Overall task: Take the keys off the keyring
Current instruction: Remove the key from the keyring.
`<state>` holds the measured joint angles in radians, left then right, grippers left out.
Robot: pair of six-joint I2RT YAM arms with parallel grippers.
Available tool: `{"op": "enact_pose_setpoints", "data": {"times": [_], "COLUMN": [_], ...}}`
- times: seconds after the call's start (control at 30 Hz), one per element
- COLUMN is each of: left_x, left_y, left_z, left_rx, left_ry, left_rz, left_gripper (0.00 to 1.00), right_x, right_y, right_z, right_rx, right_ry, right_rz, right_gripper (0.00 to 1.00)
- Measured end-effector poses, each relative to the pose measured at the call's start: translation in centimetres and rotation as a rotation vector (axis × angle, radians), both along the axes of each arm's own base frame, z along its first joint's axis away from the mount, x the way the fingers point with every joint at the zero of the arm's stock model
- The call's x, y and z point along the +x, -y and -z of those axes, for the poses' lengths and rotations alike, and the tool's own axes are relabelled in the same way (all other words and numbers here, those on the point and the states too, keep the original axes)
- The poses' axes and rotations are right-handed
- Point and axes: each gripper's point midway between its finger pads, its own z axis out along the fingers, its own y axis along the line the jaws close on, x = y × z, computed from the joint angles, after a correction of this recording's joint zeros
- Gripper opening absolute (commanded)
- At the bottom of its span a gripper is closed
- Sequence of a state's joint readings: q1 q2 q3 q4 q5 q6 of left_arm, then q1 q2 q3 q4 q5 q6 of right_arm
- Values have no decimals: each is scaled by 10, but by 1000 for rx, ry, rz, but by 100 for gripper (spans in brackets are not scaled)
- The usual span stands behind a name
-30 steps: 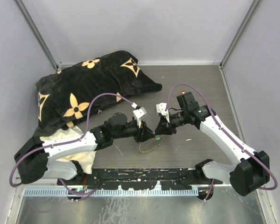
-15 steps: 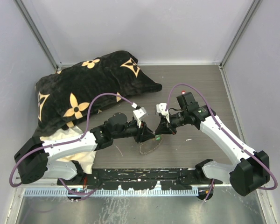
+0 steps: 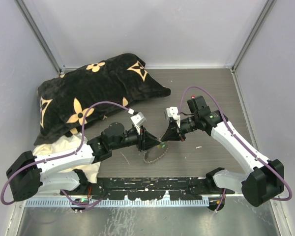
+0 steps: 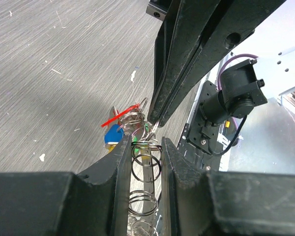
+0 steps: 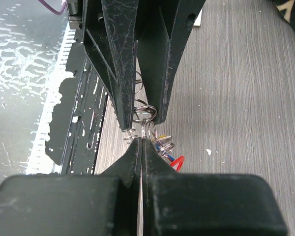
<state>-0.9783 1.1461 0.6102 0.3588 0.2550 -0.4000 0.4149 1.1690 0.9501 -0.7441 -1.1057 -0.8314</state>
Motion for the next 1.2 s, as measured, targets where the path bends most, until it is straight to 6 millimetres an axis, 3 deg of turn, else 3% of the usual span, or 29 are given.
{"op": "enact_pose_setpoints", "data": {"times": [0.23,0.43,0.77,0.93,1.2], "left_x": [-2,-8,-8,-10,-21], "left_y": [-8,-13,-20,-15,-4], "left_z": [-5,-10,-17,-19,-6], "left_rx": [-29,-55,-66,-49,-2], "left_ry": [-21,-24,74,228,414], "left_rz": [-14,-3,10,90,269], "left_gripper": [47,55,55,44,41], "right_x": [6,11,8,3,-8], "right_y": [4,8,11,13,13], "right_z": [4,8,11,14,17], "right_rx": [-22,-49,-64,-68,-63], "right_ry": [6,14,25,46,93], "right_rz": [29,58,41,9,-71], "right_gripper": [1,1,1,1,1]}}
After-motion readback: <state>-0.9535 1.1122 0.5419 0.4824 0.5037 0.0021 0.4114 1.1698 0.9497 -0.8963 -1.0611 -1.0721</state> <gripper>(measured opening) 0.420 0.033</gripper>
